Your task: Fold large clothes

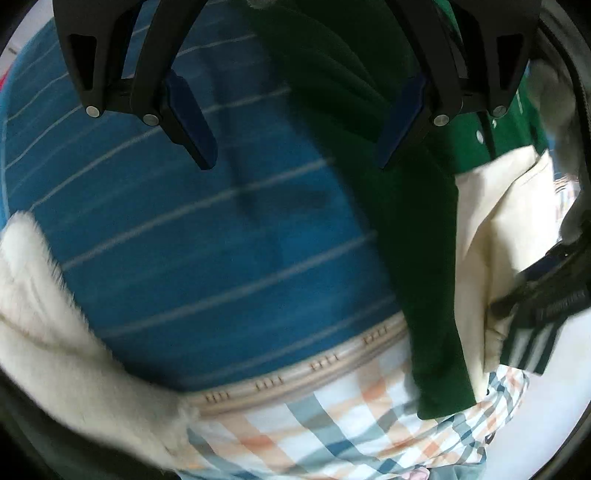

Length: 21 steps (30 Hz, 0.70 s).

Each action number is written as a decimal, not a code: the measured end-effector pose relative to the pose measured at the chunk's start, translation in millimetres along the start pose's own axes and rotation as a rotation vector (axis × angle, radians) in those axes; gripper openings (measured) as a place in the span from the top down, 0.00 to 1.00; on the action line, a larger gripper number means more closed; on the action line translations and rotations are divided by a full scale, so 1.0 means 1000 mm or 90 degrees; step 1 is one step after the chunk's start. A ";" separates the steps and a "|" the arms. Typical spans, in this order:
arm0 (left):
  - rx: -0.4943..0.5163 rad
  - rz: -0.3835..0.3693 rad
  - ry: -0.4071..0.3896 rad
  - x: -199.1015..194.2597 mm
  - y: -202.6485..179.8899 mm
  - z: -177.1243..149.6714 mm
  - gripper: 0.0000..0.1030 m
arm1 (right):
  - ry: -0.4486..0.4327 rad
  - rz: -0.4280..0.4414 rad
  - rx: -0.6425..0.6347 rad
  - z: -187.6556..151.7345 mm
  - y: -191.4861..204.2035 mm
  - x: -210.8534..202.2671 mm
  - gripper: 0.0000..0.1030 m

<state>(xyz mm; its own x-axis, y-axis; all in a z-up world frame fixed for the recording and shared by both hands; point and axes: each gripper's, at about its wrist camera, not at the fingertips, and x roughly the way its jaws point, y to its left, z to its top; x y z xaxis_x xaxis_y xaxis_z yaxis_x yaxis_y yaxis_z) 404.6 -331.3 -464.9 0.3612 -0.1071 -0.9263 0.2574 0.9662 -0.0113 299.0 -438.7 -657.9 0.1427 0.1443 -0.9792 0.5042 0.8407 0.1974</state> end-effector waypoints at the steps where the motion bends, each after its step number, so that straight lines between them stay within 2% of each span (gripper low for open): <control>1: 0.003 0.002 -0.002 0.000 0.001 -0.001 0.03 | 0.001 0.011 -0.001 -0.004 -0.005 0.000 0.13; 3: -0.005 0.002 -0.006 -0.014 0.015 -0.008 0.03 | 0.006 0.028 -0.003 -0.009 -0.014 -0.001 0.13; 6: -0.037 0.017 -0.011 -0.037 0.057 -0.026 0.03 | 0.012 0.070 -0.003 -0.019 -0.021 -0.011 0.13; 8: -0.058 0.068 -0.016 -0.053 0.096 -0.049 0.03 | 0.015 0.087 -0.007 -0.027 -0.020 -0.020 0.13; 10: -0.072 0.145 -0.008 -0.063 0.135 -0.081 0.03 | 0.018 0.108 -0.028 -0.037 -0.011 -0.029 0.14; 13: -0.079 0.265 0.036 -0.061 0.189 -0.139 0.03 | 0.064 0.143 -0.070 -0.058 0.017 -0.027 0.14; 14: -0.083 0.298 0.061 -0.058 0.207 -0.162 0.03 | 0.095 0.156 -0.090 -0.067 0.031 -0.019 0.15; 17: -0.115 0.341 0.134 -0.049 0.248 -0.224 0.03 | 0.160 0.179 -0.125 -0.091 0.074 0.004 0.20; 19: -0.127 0.354 0.160 -0.046 0.260 -0.247 0.03 | 0.191 0.186 -0.140 -0.112 0.099 0.019 0.20; 21: -0.135 0.358 0.174 -0.046 0.268 -0.270 0.03 | 0.206 0.145 -0.168 -0.134 0.123 0.040 0.20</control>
<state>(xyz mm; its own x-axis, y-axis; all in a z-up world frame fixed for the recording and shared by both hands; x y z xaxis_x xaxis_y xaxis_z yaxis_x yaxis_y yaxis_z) 214.4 -4.0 -526.7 0.1417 0.4638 -0.8745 -0.0969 0.8857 0.4540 252.8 -259.8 -678.7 -0.0699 0.4604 -0.8849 0.2511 0.8666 0.4311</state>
